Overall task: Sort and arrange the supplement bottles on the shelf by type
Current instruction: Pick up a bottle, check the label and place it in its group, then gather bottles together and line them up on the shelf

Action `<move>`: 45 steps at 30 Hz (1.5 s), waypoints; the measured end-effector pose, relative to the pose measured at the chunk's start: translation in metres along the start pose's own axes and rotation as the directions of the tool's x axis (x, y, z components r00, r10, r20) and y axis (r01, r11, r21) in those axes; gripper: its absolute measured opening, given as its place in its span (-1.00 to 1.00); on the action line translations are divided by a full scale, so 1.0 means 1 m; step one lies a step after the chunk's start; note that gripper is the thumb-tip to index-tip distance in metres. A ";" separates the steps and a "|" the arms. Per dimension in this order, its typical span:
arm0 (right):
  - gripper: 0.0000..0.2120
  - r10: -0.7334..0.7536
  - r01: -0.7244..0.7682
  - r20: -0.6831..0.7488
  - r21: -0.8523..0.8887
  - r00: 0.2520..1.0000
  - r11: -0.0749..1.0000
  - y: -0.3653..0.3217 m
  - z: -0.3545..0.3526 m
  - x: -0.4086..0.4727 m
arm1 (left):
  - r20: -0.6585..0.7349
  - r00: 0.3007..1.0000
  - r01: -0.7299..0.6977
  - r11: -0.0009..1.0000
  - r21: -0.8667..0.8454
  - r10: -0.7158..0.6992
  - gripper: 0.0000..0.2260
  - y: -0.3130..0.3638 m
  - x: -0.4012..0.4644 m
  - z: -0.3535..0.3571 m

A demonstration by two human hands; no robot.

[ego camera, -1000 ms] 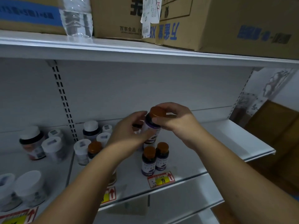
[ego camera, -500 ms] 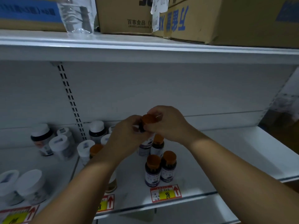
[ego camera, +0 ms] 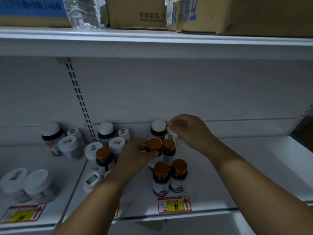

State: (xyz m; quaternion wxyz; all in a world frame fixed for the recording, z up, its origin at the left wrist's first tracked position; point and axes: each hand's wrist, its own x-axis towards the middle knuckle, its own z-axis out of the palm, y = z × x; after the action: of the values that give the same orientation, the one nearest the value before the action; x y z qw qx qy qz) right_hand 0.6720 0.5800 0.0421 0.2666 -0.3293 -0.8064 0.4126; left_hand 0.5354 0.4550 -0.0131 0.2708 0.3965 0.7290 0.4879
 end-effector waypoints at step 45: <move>-0.81 0.008 0.010 -0.027 0.583 1.000 0.813 -0.010 -0.061 -0.038 | 0.261 0.953 -0.076 0.956 -0.282 0.153 -0.42 0.067 -0.031 0.029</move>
State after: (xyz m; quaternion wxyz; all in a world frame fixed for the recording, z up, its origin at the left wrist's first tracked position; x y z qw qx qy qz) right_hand 0.7365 0.5769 0.0762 0.3662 -0.2373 -0.6378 0.6347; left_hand 0.5955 0.4576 0.0383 0.3935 0.4631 0.5860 0.5360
